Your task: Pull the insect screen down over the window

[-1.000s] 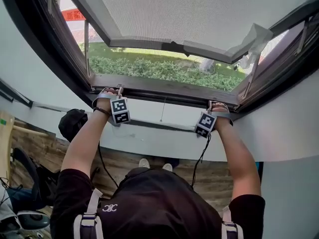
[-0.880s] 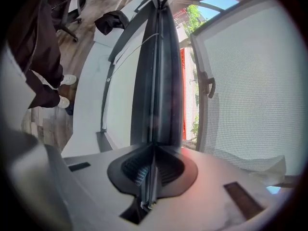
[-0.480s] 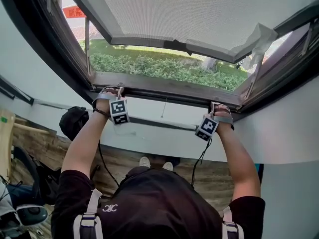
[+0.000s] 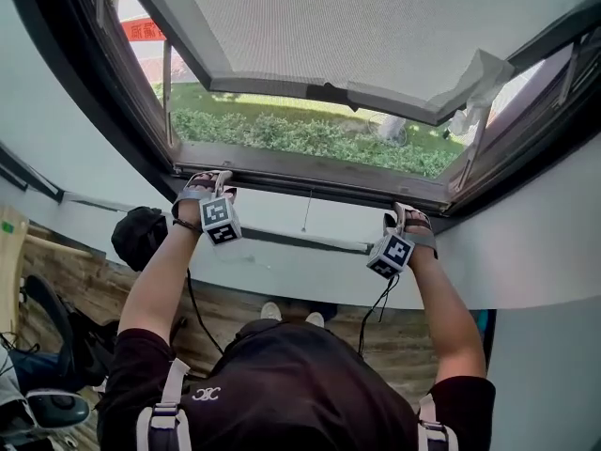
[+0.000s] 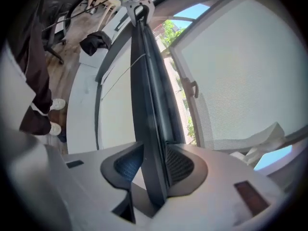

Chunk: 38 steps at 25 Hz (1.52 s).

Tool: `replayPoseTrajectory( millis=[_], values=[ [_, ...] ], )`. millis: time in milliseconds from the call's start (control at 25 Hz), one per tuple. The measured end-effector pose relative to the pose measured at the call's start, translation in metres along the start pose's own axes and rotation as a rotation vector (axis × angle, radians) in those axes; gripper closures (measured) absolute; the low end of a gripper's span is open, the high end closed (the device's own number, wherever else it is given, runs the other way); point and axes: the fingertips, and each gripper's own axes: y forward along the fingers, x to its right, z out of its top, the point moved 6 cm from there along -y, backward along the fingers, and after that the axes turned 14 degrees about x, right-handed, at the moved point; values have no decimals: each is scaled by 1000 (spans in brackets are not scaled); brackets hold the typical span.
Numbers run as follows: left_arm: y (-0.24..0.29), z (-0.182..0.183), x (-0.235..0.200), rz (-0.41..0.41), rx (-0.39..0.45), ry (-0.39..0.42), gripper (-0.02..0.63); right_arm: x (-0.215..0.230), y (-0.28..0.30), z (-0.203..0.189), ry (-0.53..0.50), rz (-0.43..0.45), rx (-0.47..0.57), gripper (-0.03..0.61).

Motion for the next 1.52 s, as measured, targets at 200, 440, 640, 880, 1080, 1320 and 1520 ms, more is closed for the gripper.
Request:
replayPoseTrajectory(
  millis=[200,440,640,880,1080,1320,1520],
  values=[
    [-31,14,-6,109,199,-373,504,14,-30,16,248,-150,178,468],
    [-78,54,-23,299,510,-920,600,56,-86,52,854,-344,494,572],
    [-112,91,-36,431,671,-1121,601,82,-121,81,1061,-441,662,572],
    [-148,115,-23,516,706,-1078,601,59,-139,100,1200,-448,748,572],
    [-161,114,-4,563,710,-1110,601,36,-137,102,1239,-435,716,574],
    [-155,122,0,522,712,-1085,601,35,-133,105,1231,-420,719,574],
    [-153,127,-3,512,716,-1071,601,38,-132,104,1243,-431,715,574]
  ],
)
